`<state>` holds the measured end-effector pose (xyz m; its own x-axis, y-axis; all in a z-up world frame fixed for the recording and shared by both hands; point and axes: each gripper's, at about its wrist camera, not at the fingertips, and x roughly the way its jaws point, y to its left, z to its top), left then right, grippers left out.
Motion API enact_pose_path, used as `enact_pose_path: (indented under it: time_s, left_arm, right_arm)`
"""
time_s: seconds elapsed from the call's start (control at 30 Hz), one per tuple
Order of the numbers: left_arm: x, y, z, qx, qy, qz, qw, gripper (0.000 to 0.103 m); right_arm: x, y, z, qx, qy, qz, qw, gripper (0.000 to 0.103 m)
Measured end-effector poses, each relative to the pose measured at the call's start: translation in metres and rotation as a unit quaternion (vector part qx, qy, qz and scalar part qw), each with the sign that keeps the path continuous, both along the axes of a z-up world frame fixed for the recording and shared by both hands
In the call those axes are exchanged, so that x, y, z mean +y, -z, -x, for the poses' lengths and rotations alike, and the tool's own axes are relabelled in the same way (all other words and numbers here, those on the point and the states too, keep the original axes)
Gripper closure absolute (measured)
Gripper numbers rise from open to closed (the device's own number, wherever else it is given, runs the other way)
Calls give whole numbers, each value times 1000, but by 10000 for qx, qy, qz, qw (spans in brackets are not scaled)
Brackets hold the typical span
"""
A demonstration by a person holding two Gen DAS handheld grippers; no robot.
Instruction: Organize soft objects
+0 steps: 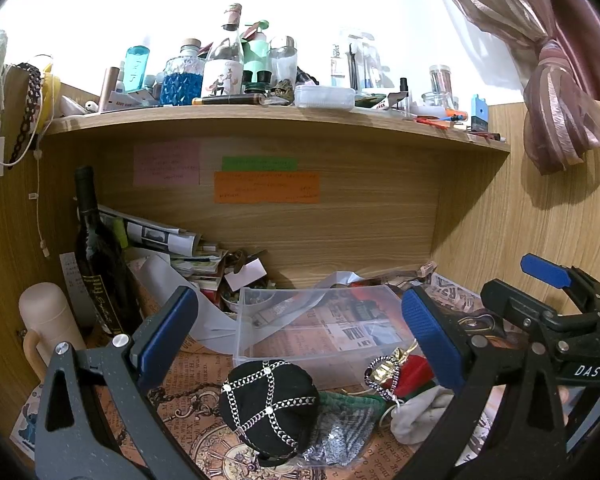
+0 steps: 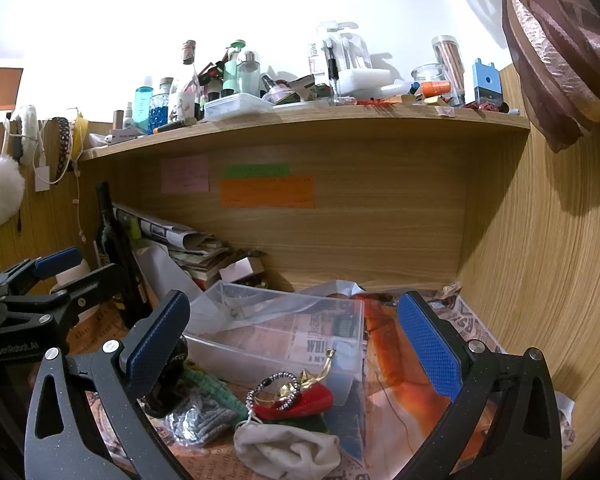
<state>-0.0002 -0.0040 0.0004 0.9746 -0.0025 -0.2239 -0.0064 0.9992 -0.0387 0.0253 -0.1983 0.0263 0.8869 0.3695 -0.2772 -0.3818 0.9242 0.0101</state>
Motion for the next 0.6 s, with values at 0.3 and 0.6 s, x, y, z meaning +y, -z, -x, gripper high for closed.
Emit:
enact_pose_path:
  time_s: [0.3,0.6]
  left_arm:
    - [-1,0,0,-6,1,-9,10000,0]
    - [-1,0,0,-10,-5,-11,10000,0]
  right_arm:
    - [0,-1,0,3,2,-6,10000,0]
    - [0,0,0,2,3,-8,10000,0]
